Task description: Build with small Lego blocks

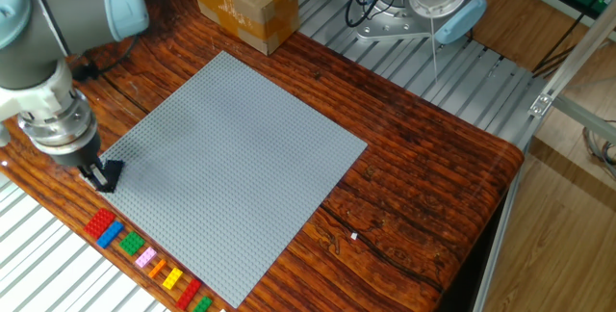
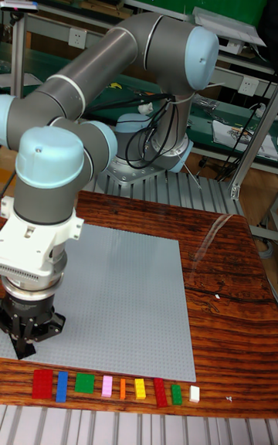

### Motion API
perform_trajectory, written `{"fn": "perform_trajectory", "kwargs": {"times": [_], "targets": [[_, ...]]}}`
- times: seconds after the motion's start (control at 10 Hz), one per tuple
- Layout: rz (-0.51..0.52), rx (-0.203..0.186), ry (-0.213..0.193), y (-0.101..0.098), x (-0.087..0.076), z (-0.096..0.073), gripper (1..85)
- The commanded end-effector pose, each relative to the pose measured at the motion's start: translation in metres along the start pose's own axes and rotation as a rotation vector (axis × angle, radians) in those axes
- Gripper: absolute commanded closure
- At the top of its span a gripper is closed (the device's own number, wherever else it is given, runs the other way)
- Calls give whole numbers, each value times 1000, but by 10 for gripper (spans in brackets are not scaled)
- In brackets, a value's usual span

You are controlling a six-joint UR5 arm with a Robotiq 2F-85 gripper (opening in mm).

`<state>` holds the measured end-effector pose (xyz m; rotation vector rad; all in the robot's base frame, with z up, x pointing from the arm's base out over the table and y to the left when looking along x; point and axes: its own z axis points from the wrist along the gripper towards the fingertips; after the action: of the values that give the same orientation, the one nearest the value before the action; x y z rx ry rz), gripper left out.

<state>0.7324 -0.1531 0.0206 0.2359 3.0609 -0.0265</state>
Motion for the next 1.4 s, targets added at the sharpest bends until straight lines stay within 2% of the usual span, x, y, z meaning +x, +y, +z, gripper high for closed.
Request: {"fn": "perform_trajectory", "kwargs": {"times": [0.0,0.1,0.2,0.3,0.4,0.5,0.6,0.7,0.8,1.0,1.1,1.2,1.3], "targets": [[18,19,23,-8,3,-13,847],[31,11,13,-7,2,-17,847],[41,4,-18,-7,-7,-22,847],[64,-52,-91,3,-26,-29,847],[71,-75,-108,3,-30,-38,847],[53,-53,-49,-2,-16,-39,847],[26,4,46,-15,6,-32,803],[-26,-2,45,-17,9,-27,763],[-87,6,48,-22,14,-23,637],[-95,-3,49,-20,17,-18,620],[-98,-12,42,-21,17,-14,657],[-118,-45,24,-17,17,-8,657],[-130,-60,5,-16,15,-3,663]]}}
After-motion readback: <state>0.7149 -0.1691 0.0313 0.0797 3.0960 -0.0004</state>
